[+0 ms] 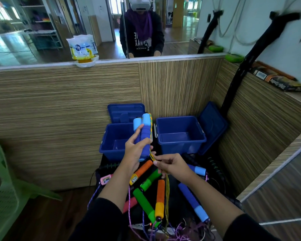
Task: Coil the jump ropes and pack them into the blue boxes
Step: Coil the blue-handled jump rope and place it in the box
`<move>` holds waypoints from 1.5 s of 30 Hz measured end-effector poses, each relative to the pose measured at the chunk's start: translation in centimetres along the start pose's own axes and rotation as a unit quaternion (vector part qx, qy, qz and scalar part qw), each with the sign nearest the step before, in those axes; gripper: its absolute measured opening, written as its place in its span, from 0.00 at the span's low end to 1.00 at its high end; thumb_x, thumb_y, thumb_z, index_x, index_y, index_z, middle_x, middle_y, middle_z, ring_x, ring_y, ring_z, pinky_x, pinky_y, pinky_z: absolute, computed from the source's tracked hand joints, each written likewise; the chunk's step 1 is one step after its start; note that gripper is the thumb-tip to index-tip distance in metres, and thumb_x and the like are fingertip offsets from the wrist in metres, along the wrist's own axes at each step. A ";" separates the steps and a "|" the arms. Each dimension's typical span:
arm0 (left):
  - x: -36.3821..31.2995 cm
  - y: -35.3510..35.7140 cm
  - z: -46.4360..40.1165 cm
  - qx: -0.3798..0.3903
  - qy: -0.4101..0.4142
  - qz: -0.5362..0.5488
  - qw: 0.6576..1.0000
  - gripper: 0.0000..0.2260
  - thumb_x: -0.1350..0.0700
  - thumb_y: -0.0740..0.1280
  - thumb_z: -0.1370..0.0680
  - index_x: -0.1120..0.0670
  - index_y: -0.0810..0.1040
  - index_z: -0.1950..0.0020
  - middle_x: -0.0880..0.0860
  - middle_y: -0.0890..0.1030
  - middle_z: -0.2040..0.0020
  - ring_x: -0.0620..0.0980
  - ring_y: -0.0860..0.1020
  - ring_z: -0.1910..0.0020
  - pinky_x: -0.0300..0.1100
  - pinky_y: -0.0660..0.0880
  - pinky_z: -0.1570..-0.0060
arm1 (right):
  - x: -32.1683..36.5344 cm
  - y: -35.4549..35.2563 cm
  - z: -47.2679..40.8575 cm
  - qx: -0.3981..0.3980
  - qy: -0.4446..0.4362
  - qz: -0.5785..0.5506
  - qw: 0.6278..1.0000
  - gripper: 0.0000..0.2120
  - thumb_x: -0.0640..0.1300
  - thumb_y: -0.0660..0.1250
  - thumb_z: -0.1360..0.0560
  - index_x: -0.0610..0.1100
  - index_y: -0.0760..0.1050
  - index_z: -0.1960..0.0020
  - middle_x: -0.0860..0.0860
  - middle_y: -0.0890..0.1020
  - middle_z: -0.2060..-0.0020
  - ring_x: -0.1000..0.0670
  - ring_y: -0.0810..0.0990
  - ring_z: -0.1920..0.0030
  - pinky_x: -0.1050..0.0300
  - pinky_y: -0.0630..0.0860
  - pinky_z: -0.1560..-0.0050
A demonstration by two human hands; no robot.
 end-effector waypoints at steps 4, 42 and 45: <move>-1.6 -0.4 -0.6 0.014 -0.007 0.072 0.997 0.25 0.69 0.66 0.26 0.45 0.77 0.35 0.55 0.79 0.58 0.50 0.75 0.72 0.44 0.79 0.69 | -0.9 -0.5 0.8 0.010 -0.009 0.130 0.991 0.14 0.53 0.65 0.24 0.45 0.83 0.49 0.52 0.73 0.75 0.59 0.70 0.73 0.63 0.66 0.68; -5.0 2.8 5.9 0.326 0.164 -0.431 0.825 0.34 0.48 0.78 0.31 0.37 0.65 0.31 0.43 0.76 0.35 0.43 0.73 0.35 0.48 0.66 0.30 | 15.6 -8.4 -3.2 0.040 -0.142 0.272 0.951 0.07 0.44 0.65 0.23 0.42 0.80 0.52 0.58 0.76 0.70 0.60 0.71 0.68 0.67 0.68 0.63; -5.5 3.4 6.9 0.337 0.170 -0.450 0.810 0.35 0.43 0.77 0.33 0.37 0.61 0.32 0.57 0.81 0.45 0.54 0.78 0.42 0.55 0.70 0.36 | 15.1 -7.5 -3.5 0.072 -0.116 0.212 0.968 0.08 0.49 0.66 0.25 0.47 0.81 0.54 0.48 0.71 0.71 0.50 0.68 0.69 0.61 0.69 0.66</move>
Point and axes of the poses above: each hand's wrist, its own z-axis away from the middle knuckle, its own y-axis out of the palm, x = y × z, the point moved 7 cm from there along -z, towards the middle knuckle
